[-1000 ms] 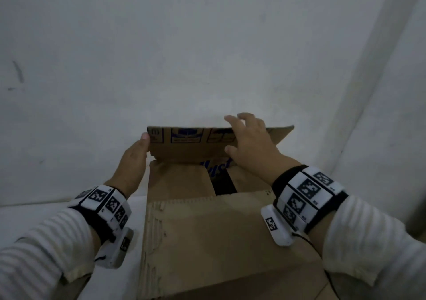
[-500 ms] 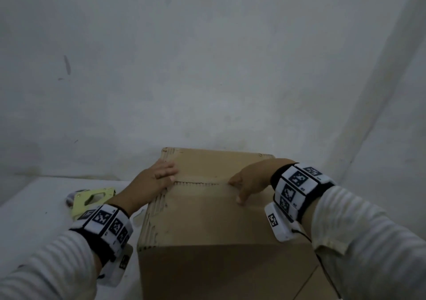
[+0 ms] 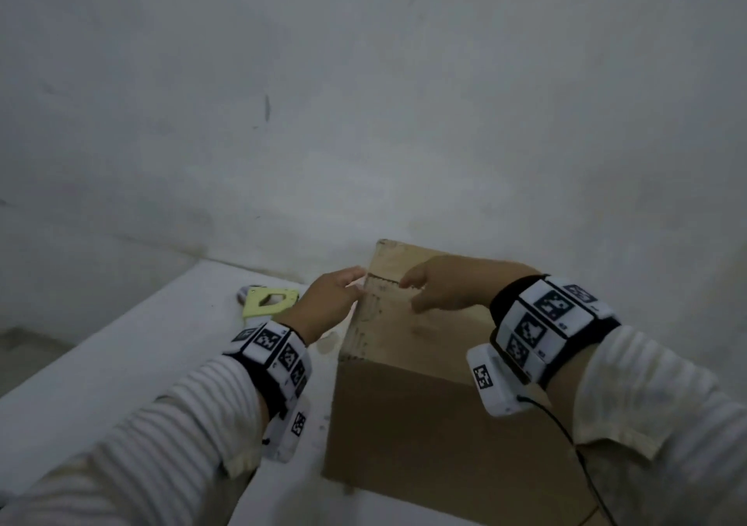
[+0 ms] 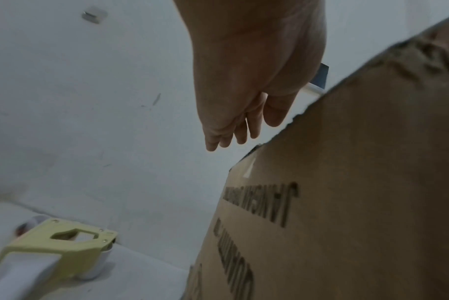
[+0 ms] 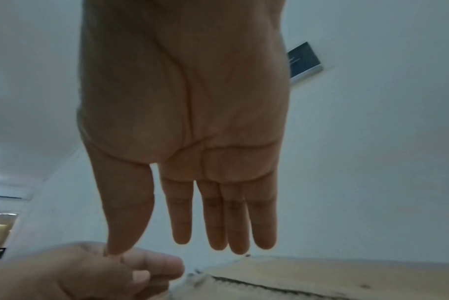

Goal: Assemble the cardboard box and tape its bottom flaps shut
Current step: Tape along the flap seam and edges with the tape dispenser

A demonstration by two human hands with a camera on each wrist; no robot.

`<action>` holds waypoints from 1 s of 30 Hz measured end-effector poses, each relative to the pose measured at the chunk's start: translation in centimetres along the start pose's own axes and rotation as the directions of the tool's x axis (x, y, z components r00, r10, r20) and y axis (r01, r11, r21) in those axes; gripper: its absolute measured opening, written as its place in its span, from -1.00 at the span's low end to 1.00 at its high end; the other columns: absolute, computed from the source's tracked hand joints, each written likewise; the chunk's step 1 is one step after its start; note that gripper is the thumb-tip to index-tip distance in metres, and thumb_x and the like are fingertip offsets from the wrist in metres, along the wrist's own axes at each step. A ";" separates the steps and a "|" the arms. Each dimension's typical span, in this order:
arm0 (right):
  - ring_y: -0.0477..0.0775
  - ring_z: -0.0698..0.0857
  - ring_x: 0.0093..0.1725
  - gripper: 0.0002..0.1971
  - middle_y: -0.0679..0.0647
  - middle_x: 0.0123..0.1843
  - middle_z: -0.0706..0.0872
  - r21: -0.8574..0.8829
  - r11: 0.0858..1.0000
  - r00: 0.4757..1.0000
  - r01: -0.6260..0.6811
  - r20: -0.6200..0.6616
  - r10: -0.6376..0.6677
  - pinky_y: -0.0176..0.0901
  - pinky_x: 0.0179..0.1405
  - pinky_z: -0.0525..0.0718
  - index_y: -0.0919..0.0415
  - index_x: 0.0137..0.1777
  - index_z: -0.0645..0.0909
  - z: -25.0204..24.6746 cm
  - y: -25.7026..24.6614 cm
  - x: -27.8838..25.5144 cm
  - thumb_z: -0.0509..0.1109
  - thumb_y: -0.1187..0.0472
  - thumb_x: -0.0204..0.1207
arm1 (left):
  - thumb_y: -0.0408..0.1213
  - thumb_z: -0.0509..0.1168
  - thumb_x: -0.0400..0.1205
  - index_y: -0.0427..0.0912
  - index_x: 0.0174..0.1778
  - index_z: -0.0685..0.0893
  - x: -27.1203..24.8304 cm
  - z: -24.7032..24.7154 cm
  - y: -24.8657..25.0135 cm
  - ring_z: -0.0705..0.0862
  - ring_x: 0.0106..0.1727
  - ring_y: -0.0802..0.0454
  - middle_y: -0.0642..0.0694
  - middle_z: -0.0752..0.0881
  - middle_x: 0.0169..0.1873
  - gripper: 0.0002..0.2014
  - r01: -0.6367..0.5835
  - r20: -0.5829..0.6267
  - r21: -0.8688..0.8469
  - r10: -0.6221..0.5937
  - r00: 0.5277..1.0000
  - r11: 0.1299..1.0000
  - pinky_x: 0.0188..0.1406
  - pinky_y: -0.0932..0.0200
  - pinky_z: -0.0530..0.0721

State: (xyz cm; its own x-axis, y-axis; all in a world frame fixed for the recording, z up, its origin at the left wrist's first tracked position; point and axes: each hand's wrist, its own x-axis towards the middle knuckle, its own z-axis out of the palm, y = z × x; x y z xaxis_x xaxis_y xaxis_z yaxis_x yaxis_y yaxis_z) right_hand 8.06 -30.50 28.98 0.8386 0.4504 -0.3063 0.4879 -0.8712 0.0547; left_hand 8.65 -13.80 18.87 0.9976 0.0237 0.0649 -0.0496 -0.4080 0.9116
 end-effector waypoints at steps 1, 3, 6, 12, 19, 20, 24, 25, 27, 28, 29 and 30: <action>0.12 0.39 0.54 -0.48 0.07 0.61 0.38 -0.005 1.000 0.999 0.025 -0.029 -0.025 -0.06 0.46 0.34 0.08 0.59 0.33 -0.6 -1.2 0.6 0.24 0.02 0.64 | -0.28 0.13 0.72 -0.11 0.52 0.46 0.0 -0.7 -0.4 0.35 0.59 -0.03 -0.06 0.40 0.57 -0.59 0.005 -0.011 -0.013 -0.005 1.000 1.000 0.51 0.09 0.32; 0.12 0.43 0.51 -0.48 0.10 0.57 0.43 -0.001 0.997 0.993 0.075 -0.086 -0.075 -0.09 0.42 0.38 0.10 0.57 0.36 -1.9 -3.6 2.2 0.25 0.01 0.63 | -0.31 0.14 0.71 -0.12 0.48 0.50 0.1 -2.5 -1.4 0.39 0.56 -0.05 -0.09 0.45 0.54 -0.61 0.020 -0.054 -0.043 -0.022 0.998 0.999 0.48 0.12 0.33; 0.11 0.46 0.48 -0.49 0.10 0.55 0.46 0.027 0.992 0.980 0.123 -0.164 -0.117 -0.14 0.35 0.40 0.11 0.54 0.40 -3.3 -7.4 5.6 0.27 -0.01 0.62 | -0.34 0.16 0.68 -0.15 0.44 0.56 1.0 -5.6 -3.7 0.50 0.47 -0.14 -0.21 0.56 0.44 -0.62 0.057 -0.114 -0.094 -0.067 0.991 0.994 0.44 0.07 0.41; 0.12 0.48 0.46 -0.51 0.10 0.51 0.50 0.080 0.986 0.980 0.147 -0.150 -0.134 -0.16 0.31 0.43 0.14 0.51 0.43 -4.4 -14.6 15.1 0.29 0.01 0.61 | -0.40 0.17 0.64 -0.17 0.41 0.56 4.7 -13.1 -11.6 0.60 0.27 -0.06 -0.12 0.60 0.34 -0.60 0.205 -0.158 -0.176 -0.233 0.960 0.963 0.28 0.16 0.52; 0.18 0.57 0.36 -0.59 0.19 0.40 0.61 0.102 0.992 0.997 0.070 0.015 -0.072 -0.18 0.23 0.50 0.28 0.41 0.54 0.5 -20.0 26.2 0.26 0.11 0.62 | -0.42 0.10 0.66 -0.29 0.47 0.49 9.5 -19.7 -22.4 0.45 0.51 -0.14 -0.22 0.48 0.50 -0.58 0.401 -0.223 0.009 -0.389 0.894 0.916 0.53 0.00 0.39; 0.21 0.57 0.36 -0.60 0.23 0.39 0.62 0.108 0.993 0.997 0.054 0.041 -0.058 -0.13 0.27 0.51 0.30 0.38 0.55 1.7 -20.3 27.6 0.26 0.13 0.61 | -0.42 0.10 0.66 -0.29 0.48 0.48 10.4 -20.2 -23.8 0.45 0.51 -0.14 -0.22 0.47 0.51 -0.57 0.428 -0.210 0.030 -0.413 0.886 0.903 0.52 0.02 0.38; 0.24 0.51 0.42 -0.60 0.28 0.44 0.54 0.214 0.976 0.984 -0.049 0.178 0.011 -0.09 0.37 0.45 0.33 0.41 0.49 6.6 -20.9 31.1 0.27 0.18 0.61 | -0.40 0.13 0.68 -0.33 0.47 0.47 12.6 -20.6 -28.4 0.44 0.51 -0.15 -0.25 0.45 0.51 -0.59 0.513 -0.120 0.119 -0.501 0.857 0.850 0.44 0.17 0.39; 0.24 0.50 0.43 -0.61 0.29 0.45 0.53 0.232 0.970 0.973 -0.078 0.229 0.024 -0.12 0.35 0.44 0.35 0.41 0.48 7.7 -20.9 31.7 0.24 0.21 0.63 | -0.40 0.13 0.68 -0.34 0.48 0.46 12.9 -20.5 -29.3 0.45 0.50 -0.15 -0.26 0.46 0.50 -0.59 0.533 -0.105 0.106 -0.524 0.845 0.839 0.42 0.17 0.40; 0.25 0.51 0.43 -0.64 0.33 0.45 0.53 0.258 0.959 0.956 -0.120 0.289 0.042 -0.13 0.31 0.46 0.36 0.42 0.46 9.6 -20.9 32.5 0.17 0.29 0.65 | -0.40 0.11 0.70 -0.37 0.49 0.44 13.6 -20.2 -30.7 0.41 0.53 -0.15 -0.26 0.41 0.53 -0.59 0.552 -0.061 0.131 -0.549 0.833 0.823 0.43 0.18 0.36; 0.26 0.52 0.42 -0.64 0.34 0.44 0.54 0.278 0.949 0.954 -0.150 0.294 0.065 -0.11 0.32 0.47 0.36 0.42 0.44 10.4 -20.9 32.8 0.15 0.31 0.65 | -0.39 0.10 0.70 -0.39 0.48 0.44 13.8 -20.0 -31.2 0.39 0.54 -0.15 -0.26 0.40 0.54 -0.60 0.560 -0.049 0.145 -0.559 0.827 0.816 0.44 0.18 0.33; 0.28 0.54 0.40 -0.64 0.35 0.42 0.55 0.298 0.936 0.950 -0.185 0.298 0.093 -0.08 0.32 0.48 0.36 0.42 0.45 11.1 -20.9 33.3 0.13 0.31 0.65 | -0.39 0.10 0.69 -0.40 0.45 0.46 14.2 -19.9 -31.9 0.39 0.54 -0.16 -0.25 0.41 0.53 -0.61 0.566 -0.048 0.159 -0.566 0.823 0.809 0.45 0.17 0.32; 0.30 0.56 0.38 -0.65 0.36 0.39 0.57 0.317 0.926 0.950 -0.207 0.292 0.113 -0.05 0.32 0.50 0.35 0.39 0.47 11.8 -20.9 33.9 0.12 0.31 0.64 | -0.38 0.11 0.68 -0.35 0.44 0.49 14.6 -19.8 -32.4 0.40 0.53 -0.16 -0.23 0.43 0.52 -0.61 0.580 -0.046 0.146 -0.580 0.813 0.801 0.45 0.16 0.33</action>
State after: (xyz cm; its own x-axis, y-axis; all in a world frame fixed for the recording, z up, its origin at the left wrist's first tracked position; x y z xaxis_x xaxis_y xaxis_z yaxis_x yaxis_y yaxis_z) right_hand 23.42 0.67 6.28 0.7807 0.2724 -0.5624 0.2010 -0.9616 -0.1868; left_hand 23.85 17.85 -1.70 0.8376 0.2984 -0.4576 0.5462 -0.4465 0.7087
